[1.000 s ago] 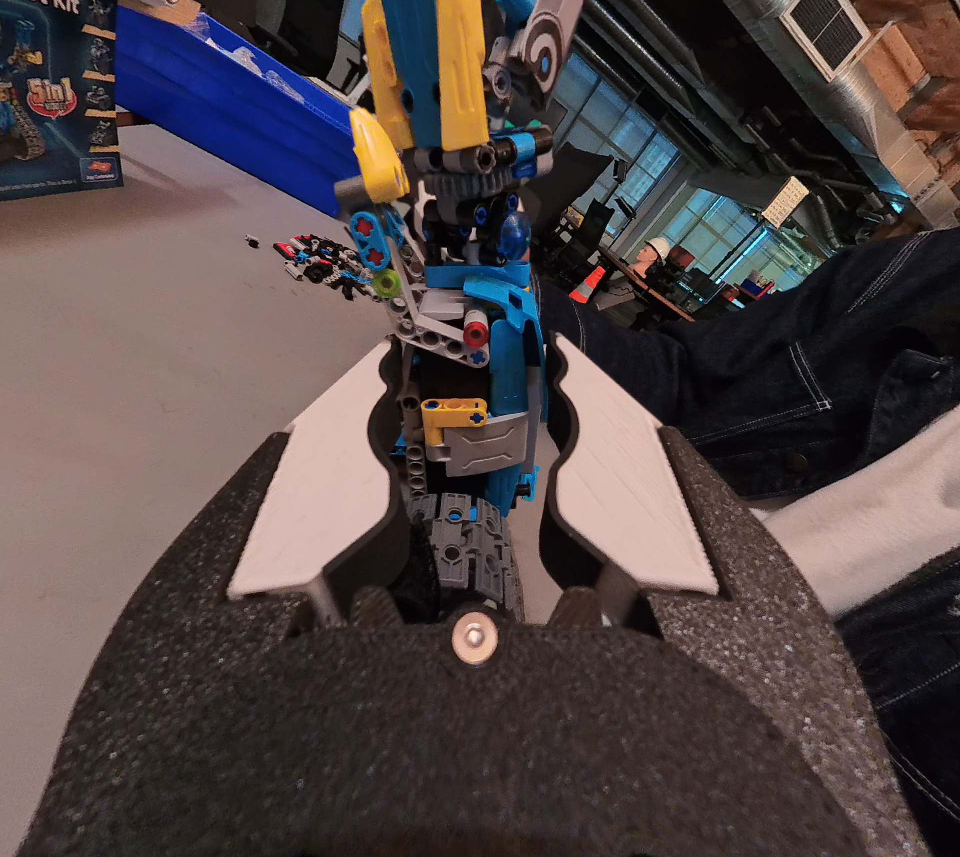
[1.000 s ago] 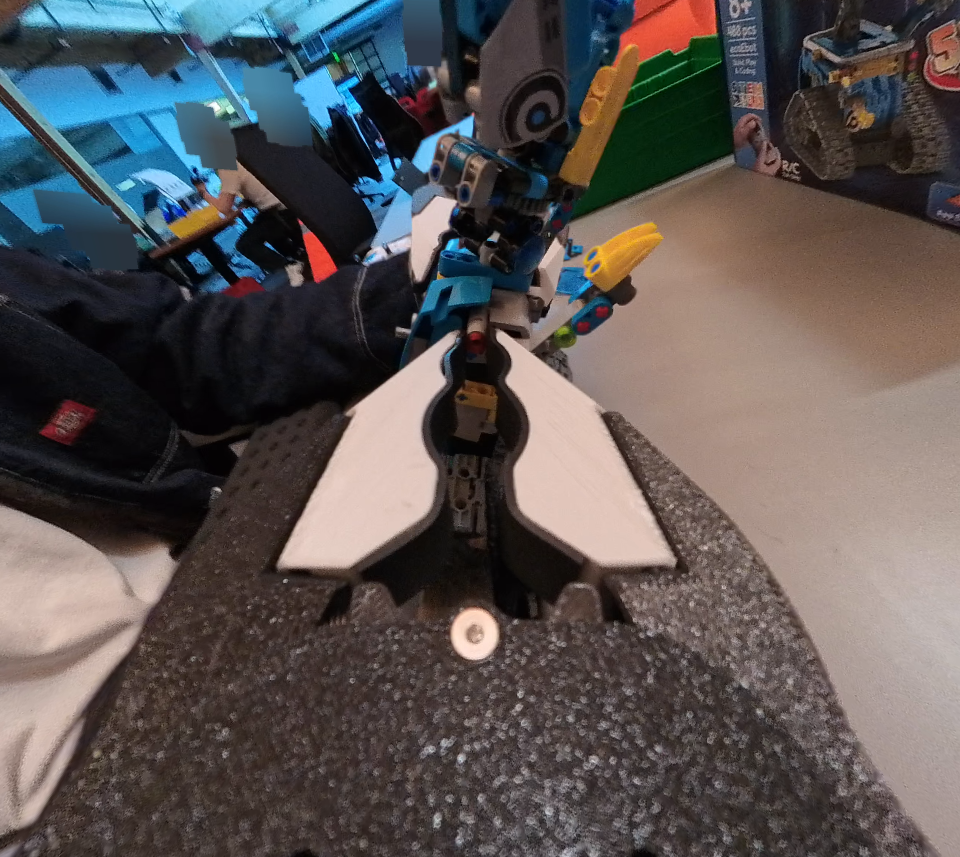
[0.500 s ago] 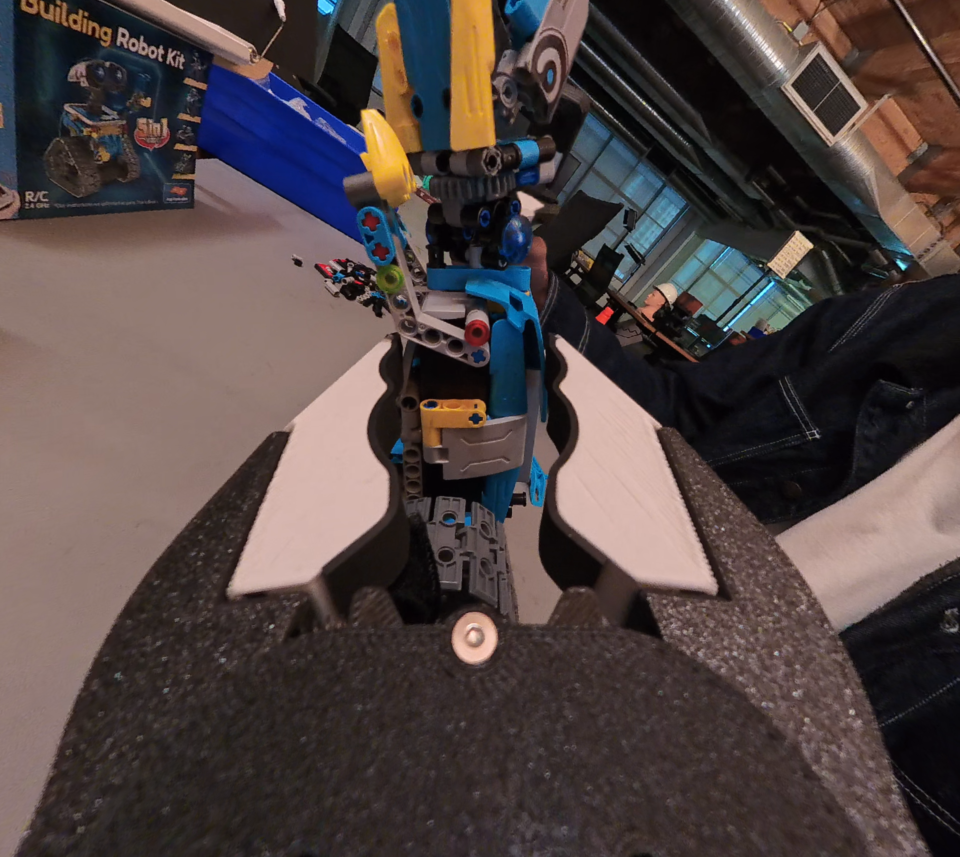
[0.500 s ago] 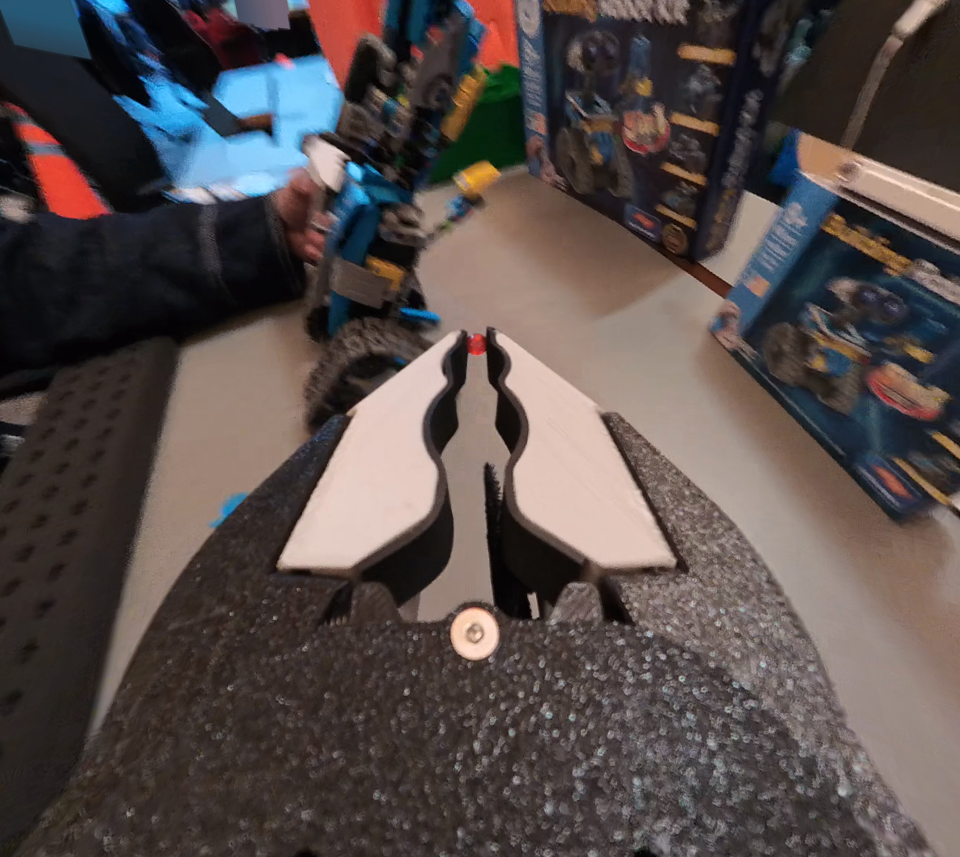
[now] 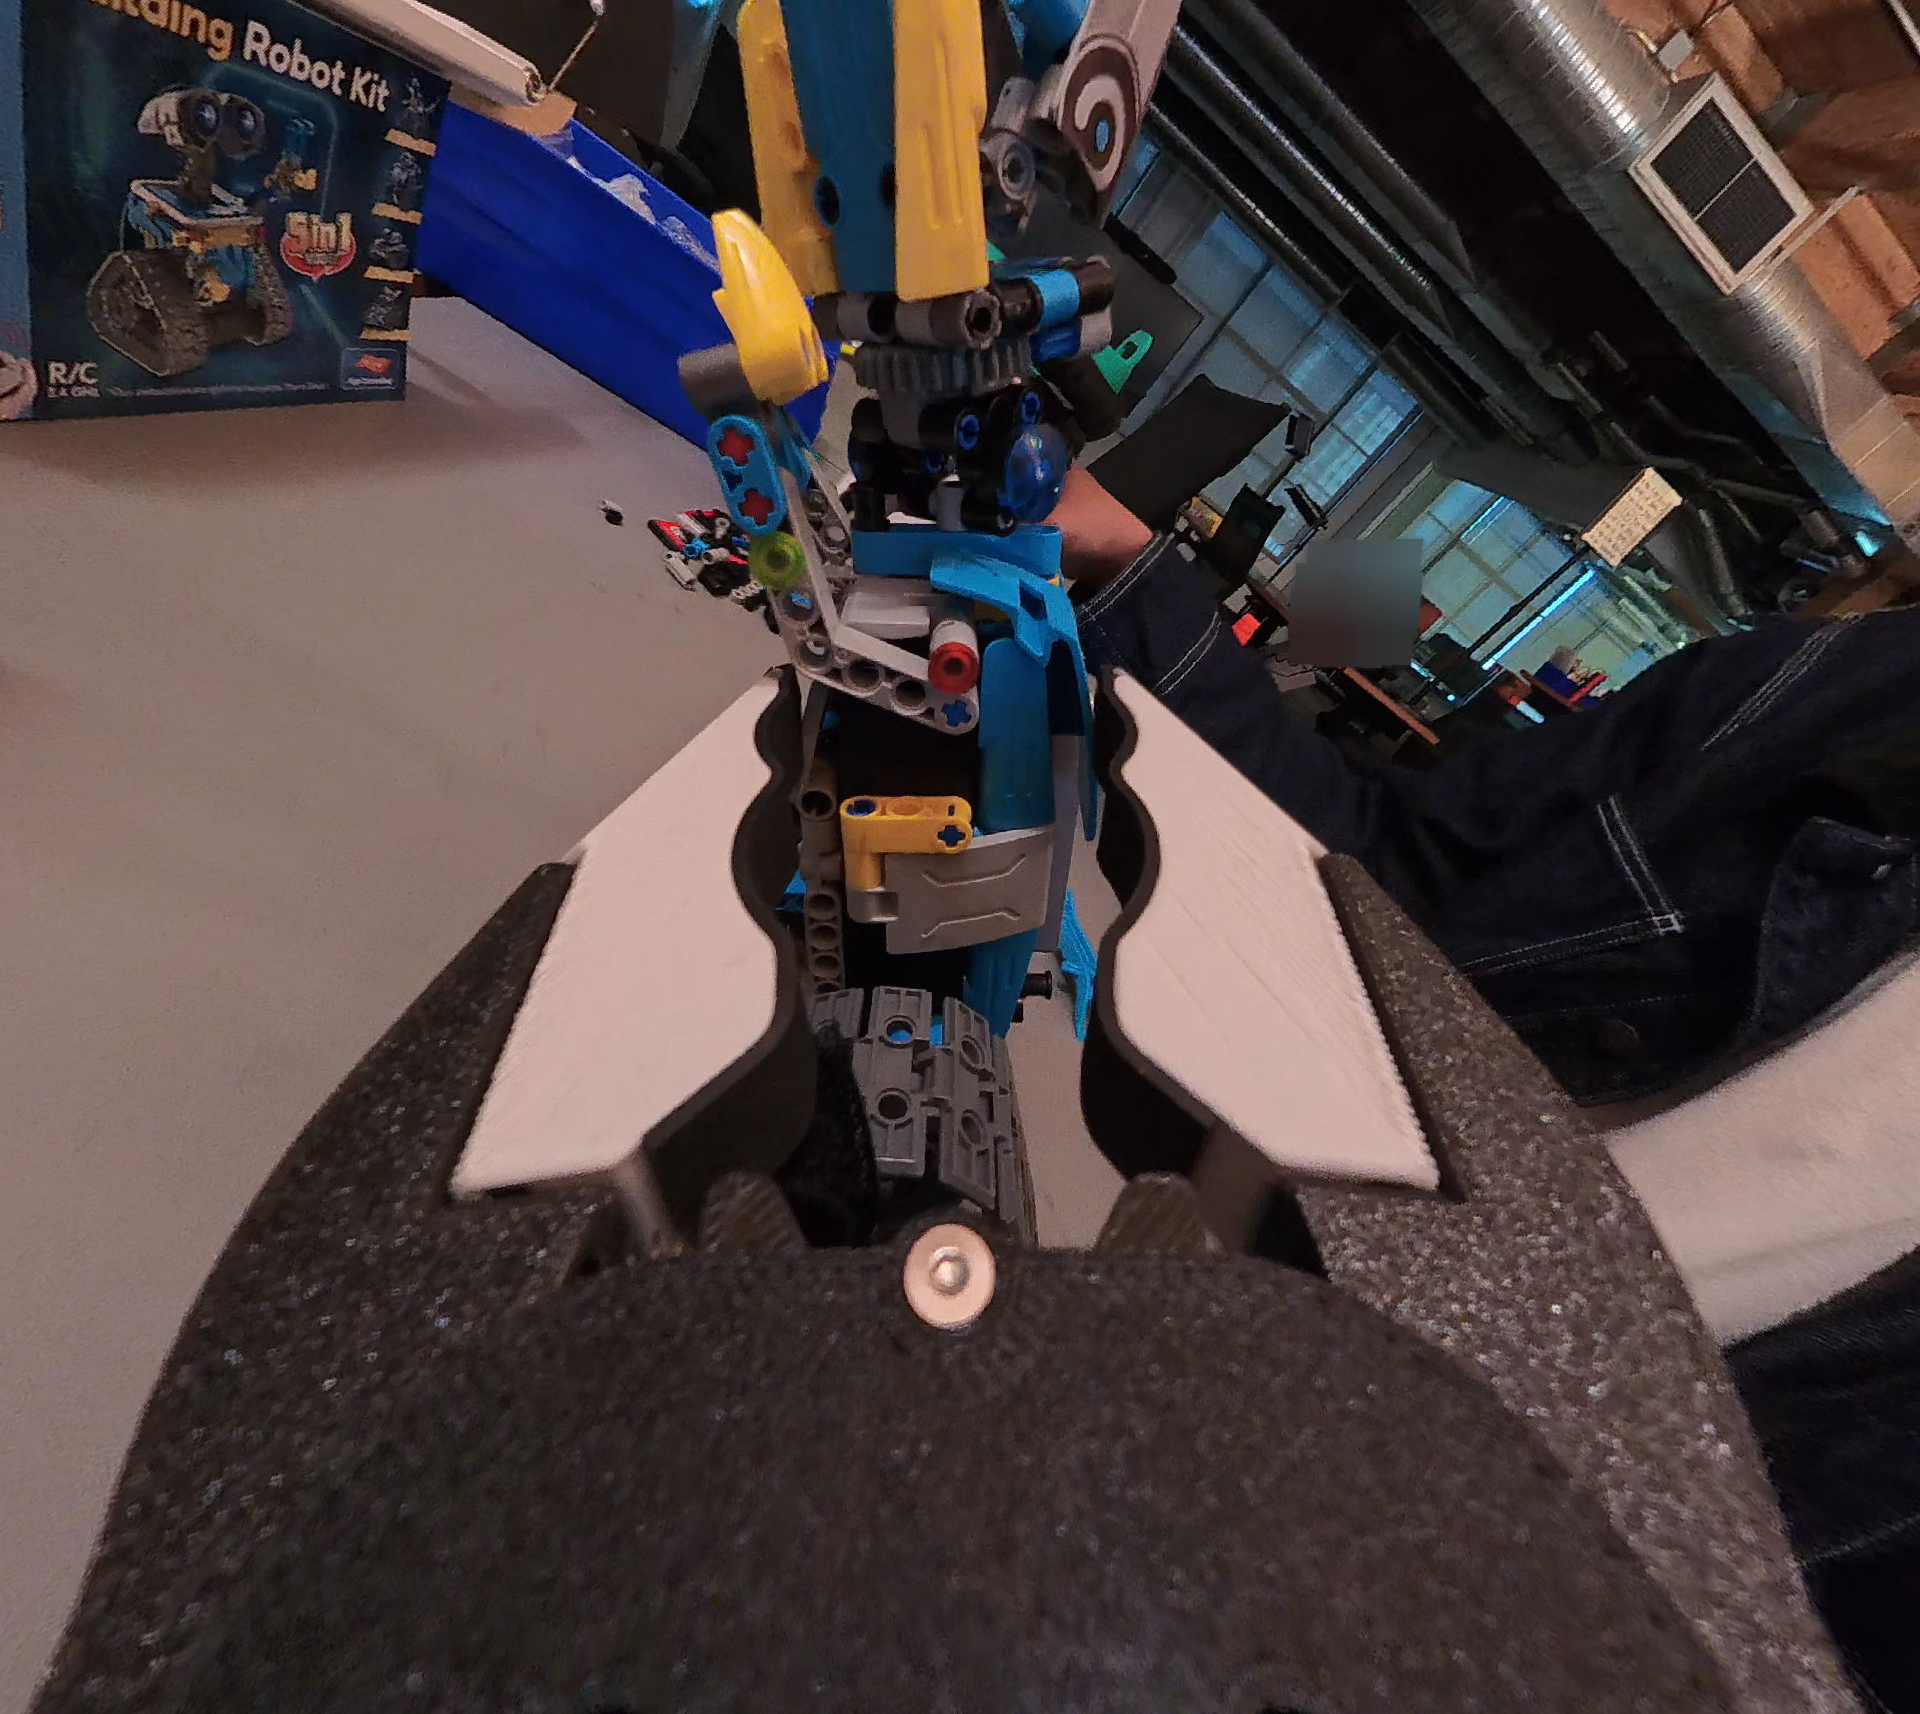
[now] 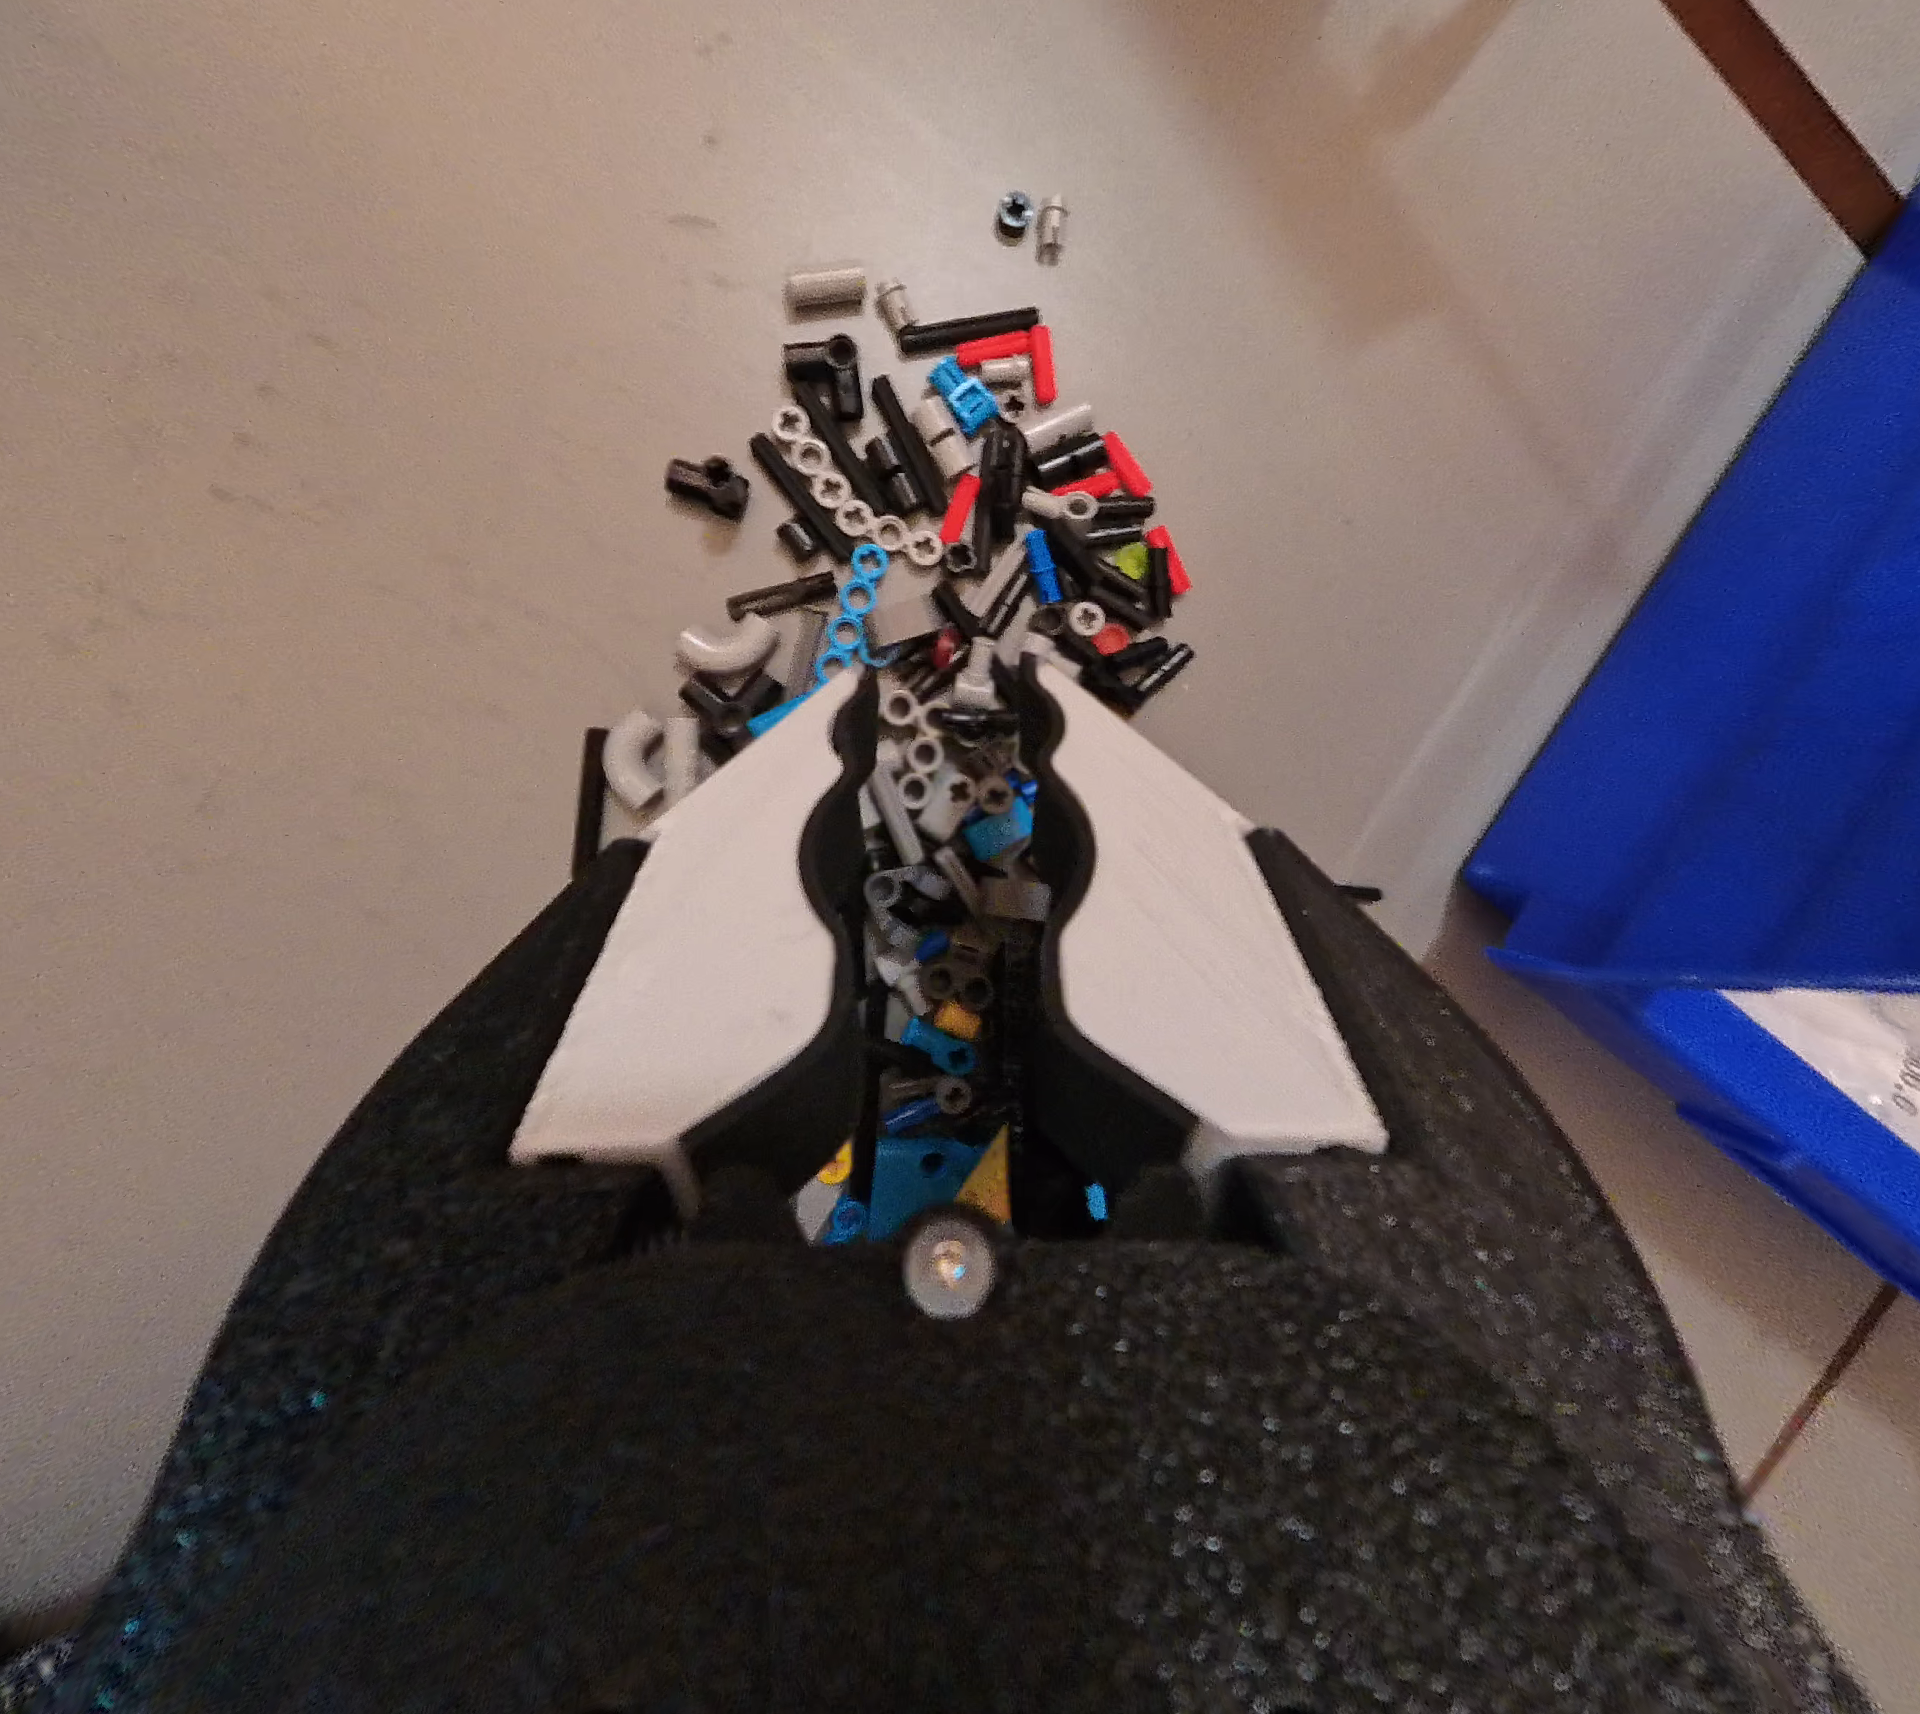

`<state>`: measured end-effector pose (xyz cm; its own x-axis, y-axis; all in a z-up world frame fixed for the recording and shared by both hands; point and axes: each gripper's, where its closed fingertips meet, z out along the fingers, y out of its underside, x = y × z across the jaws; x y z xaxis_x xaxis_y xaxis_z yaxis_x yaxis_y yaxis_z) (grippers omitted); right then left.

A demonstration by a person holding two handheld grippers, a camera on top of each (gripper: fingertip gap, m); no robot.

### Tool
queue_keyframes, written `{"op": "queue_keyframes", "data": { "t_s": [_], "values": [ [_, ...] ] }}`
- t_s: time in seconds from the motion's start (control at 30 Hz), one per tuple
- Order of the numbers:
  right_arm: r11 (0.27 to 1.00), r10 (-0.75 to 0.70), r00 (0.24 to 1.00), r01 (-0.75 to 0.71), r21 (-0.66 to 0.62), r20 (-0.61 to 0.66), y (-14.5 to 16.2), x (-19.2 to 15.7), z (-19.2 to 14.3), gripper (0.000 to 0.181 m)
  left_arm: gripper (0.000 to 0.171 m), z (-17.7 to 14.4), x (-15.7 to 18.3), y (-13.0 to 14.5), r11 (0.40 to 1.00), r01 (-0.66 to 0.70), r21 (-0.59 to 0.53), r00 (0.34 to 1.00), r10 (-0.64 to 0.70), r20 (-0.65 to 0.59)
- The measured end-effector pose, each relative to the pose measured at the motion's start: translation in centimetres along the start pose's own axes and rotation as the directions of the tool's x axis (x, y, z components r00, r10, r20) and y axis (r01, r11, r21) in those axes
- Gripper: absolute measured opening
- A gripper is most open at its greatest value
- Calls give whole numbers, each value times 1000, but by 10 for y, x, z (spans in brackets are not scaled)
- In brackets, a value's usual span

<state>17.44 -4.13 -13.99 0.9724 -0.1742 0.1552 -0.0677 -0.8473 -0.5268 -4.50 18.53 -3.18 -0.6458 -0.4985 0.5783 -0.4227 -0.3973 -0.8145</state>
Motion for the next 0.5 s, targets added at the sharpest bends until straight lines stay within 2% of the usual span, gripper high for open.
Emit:
{"op": "queue_keyframes", "data": {
  "t_s": [0.13, 0.23, 0.3, 0.37, 0.43, 0.5],
  "values": [
    [993, 72, 997, -71, 89, -1, -6, 11, -13, 26, 55, 3, 2, 2, 1000, -20, -20, 1000, 20, 12],
    [983, 119, 991, -109, 145, -62, -10, 27, -23, 26, 56, 3, 1, 1, 1000, -10, -13, 1000, 10, 10],
    [961, 123, 992, -111, 253, -32, -31, 22, -30, 27, 56, 3, 1, 1, 1000, -13, -11, 1000, 14, 11],
    [892, 91, 988, -137, 431, 127, -77, -11, -42, 27, 55, 4, 2, 2, 1000, -22, -17, 1000, 22, 7],
    [775, -64, 937, -170, 609, 343, -128, -72, -59, 29, 56, 4, 3, 2, 1000, -20, -18, 1000, 20, 1],
    [724, -235, 878, -129, 678, 418, -154, -127, -63, 33, 56, 4, 3, 2, 1000, -8, -13, 1000, 8, -10]
  ]
}}
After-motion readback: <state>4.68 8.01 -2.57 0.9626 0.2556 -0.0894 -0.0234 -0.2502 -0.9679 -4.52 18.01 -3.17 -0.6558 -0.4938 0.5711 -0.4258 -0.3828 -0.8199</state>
